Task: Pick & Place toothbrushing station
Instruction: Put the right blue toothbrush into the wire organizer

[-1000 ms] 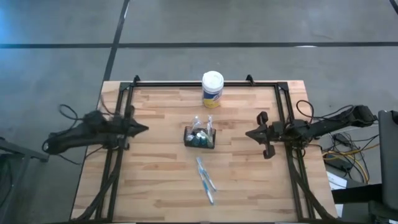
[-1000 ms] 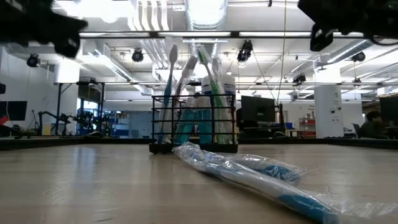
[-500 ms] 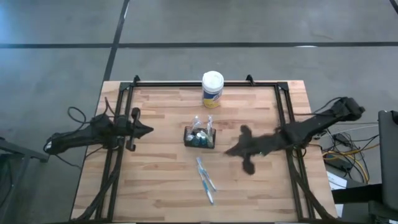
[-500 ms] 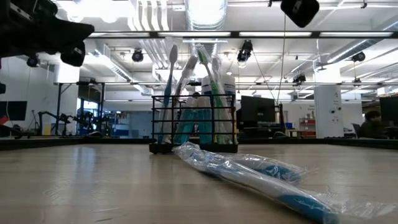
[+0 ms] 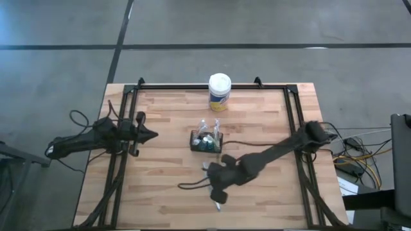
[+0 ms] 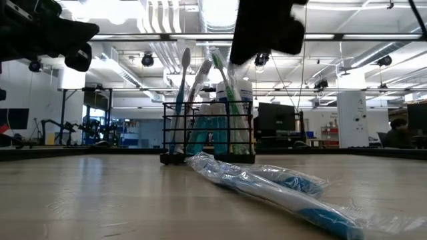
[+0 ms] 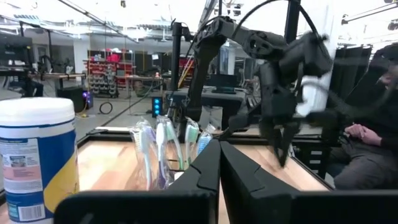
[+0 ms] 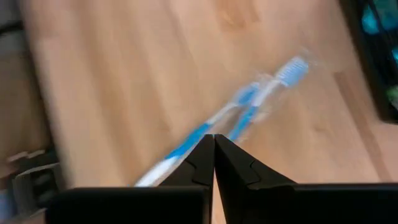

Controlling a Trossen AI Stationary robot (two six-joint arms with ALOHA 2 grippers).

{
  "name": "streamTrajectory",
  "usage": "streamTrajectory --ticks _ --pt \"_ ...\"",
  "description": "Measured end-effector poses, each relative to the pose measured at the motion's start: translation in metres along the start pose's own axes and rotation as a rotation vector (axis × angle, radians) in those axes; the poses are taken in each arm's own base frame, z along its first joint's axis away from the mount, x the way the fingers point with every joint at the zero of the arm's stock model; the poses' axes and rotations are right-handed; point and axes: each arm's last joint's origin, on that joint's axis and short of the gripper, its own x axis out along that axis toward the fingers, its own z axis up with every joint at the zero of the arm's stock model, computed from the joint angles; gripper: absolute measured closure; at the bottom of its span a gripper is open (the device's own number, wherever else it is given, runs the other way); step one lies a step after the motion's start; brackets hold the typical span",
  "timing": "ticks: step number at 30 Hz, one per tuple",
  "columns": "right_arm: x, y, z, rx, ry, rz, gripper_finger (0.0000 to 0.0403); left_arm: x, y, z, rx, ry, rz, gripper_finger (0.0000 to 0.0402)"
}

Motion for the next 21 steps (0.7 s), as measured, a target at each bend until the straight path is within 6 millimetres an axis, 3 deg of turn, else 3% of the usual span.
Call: streamTrajectory --ticks 6,16,21 --pt "0.031 0.004 0.008 0.024 0.114 -0.093 0.0380 0.000 0.000 -0.003 -0.012 0.017 -0.015 0.0395" --pt "0.056 -0.003 0.015 0.099 0.174 -0.144 0.0244 0.000 0.000 -0.008 -0.020 0.067 -0.025 0.0394" --pt "0.068 -0.014 0.006 0.141 0.211 -0.196 0.0208 0.000 0.000 -0.008 -0.024 0.068 -0.028 0.0394"
